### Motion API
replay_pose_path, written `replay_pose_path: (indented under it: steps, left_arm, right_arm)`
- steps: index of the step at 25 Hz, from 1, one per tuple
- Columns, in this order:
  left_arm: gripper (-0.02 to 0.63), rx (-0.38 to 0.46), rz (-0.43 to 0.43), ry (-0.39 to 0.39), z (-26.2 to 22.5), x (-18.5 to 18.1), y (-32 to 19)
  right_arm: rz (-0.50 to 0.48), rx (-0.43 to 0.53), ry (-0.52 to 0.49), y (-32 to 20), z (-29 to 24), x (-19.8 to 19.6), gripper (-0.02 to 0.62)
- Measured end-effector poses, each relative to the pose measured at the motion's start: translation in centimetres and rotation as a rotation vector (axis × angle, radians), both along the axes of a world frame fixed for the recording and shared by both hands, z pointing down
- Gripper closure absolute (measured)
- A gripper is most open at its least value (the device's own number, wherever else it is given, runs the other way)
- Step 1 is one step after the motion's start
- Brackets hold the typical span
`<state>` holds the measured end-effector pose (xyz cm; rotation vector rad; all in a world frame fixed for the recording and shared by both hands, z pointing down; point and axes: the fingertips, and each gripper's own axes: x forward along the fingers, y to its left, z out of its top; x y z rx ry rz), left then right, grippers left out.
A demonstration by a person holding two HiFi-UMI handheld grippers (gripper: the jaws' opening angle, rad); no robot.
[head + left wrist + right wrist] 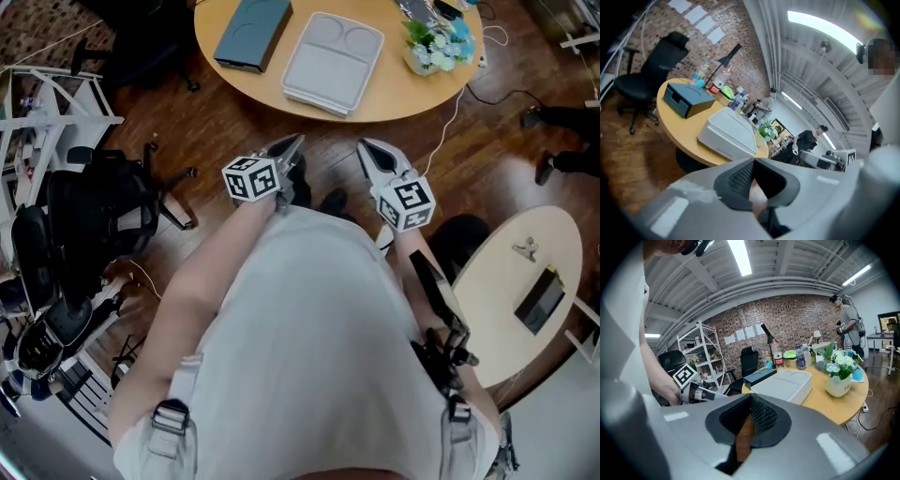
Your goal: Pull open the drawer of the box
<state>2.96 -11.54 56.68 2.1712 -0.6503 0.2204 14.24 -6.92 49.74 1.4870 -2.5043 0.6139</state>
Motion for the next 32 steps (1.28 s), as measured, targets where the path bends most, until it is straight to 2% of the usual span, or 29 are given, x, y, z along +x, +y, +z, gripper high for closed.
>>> replay_pose_path:
  steps: [5, 10, 13, 17, 20, 24, 32]
  left_arm:
    - [0.600, -0.125, -0.107, 0.134, 2.2, 0.8, -2.8]
    - [0.579, -0.267, -0.221, 0.338, 4.2, 2.7, -4.9]
    - [0.544, -0.311, -0.286, 0.415, 5.5, 2.8, -5.8]
    - [0.464, -0.340, -0.345, 0.479, 6.7, 2.6, -7.7]
    - [0.425, -0.354, -0.361, 0.539, 6.7, 2.8, -8.4]
    - [0.403, -0.370, -0.371, 0.584, 6.9, 3.2, -8.9]
    - [0.370, -0.376, -0.309, 0.664, 5.9, 4.1, -9.2]
  right_arm:
    - [-0.038, -0.023, 0.034, -2.8, 0.1, -0.7, 0.589]
    - [-0.100, -0.063, 0.071, -5.2, -0.2, -1.0, 0.589]
    - [-0.132, -0.095, 0.088, -5.9, 0.0, -1.5, 0.589]
    - [-0.141, -0.115, 0.110, -6.7, 0.4, -2.0, 0.589]
    - [-0.141, -0.130, 0.124, -6.6, 0.4, -2.1, 0.589]
    - [-0.139, -0.148, 0.134, -6.2, 0.6, -2.3, 0.589]
    - [-0.112, -0.164, 0.134, -5.9, 1.0, -2.1, 0.589]
